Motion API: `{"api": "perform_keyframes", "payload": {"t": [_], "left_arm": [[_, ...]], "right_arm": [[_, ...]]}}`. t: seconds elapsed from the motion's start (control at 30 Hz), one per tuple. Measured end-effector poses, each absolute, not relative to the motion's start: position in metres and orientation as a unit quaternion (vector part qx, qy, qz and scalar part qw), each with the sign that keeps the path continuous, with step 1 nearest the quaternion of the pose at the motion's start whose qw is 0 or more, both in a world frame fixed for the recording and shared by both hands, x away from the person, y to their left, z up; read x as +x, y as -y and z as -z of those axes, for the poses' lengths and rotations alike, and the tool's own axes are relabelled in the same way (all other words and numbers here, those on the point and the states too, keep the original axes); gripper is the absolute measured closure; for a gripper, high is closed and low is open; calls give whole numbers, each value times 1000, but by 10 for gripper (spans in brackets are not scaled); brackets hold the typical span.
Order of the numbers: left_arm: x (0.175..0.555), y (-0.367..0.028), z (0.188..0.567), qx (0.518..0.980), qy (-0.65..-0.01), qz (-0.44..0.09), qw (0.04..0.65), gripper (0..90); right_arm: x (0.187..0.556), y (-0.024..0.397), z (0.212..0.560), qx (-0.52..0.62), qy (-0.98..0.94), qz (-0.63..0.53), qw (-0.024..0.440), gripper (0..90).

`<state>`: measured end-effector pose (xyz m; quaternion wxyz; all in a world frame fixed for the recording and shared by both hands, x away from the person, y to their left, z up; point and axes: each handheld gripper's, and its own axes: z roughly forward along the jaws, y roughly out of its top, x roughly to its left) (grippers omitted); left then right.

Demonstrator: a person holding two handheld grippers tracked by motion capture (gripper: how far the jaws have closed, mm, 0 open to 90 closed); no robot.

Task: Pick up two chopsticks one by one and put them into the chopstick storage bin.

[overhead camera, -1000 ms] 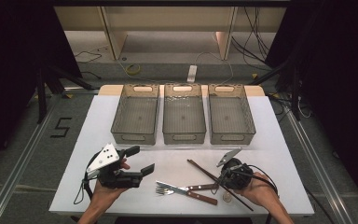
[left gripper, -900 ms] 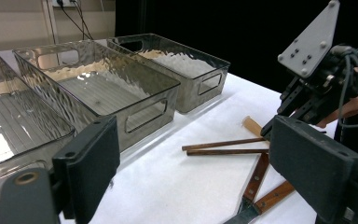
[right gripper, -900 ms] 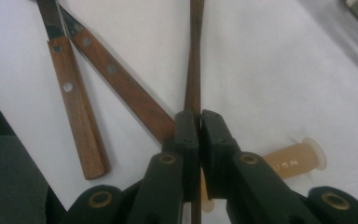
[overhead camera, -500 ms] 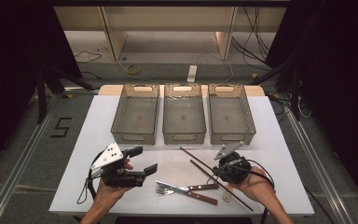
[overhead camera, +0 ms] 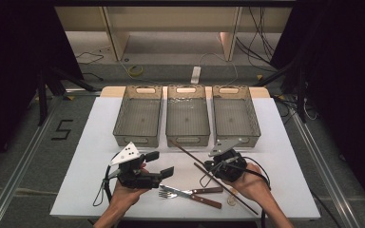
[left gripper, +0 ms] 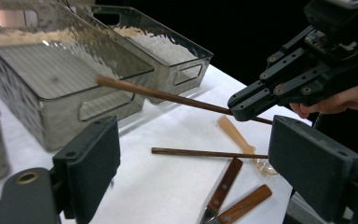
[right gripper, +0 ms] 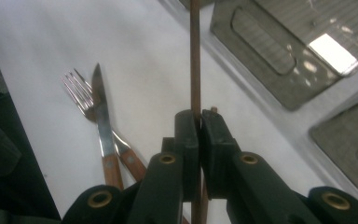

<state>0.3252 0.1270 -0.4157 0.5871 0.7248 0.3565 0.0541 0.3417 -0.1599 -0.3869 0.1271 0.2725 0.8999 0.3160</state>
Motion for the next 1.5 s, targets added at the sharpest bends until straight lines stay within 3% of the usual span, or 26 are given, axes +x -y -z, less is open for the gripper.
{"api": "perform_keyframes", "payload": {"t": [0.13, 0.63, 0.83, 1.0, 1.5], "left_arm": [[332, -123, 419, 710, -378, -20, 594, 167], [344, -119, 421, 669, -418, 22, 614, 237], [348, -119, 424, 659, -433, 43, 614, 321], [349, -119, 424, 648, -440, 61, 618, 469], [352, -123, 426, 629, -437, 99, 635, 731]], "right_arm": [[341, 153, 382, 265, -894, -335, 133, 862], [335, 129, 381, 248, -882, -379, 134, 862], [332, 122, 382, 238, -878, -394, 130, 862], [329, 117, 383, 230, -874, -407, 131, 862], [328, 117, 383, 230, -869, -418, 131, 861]]}}
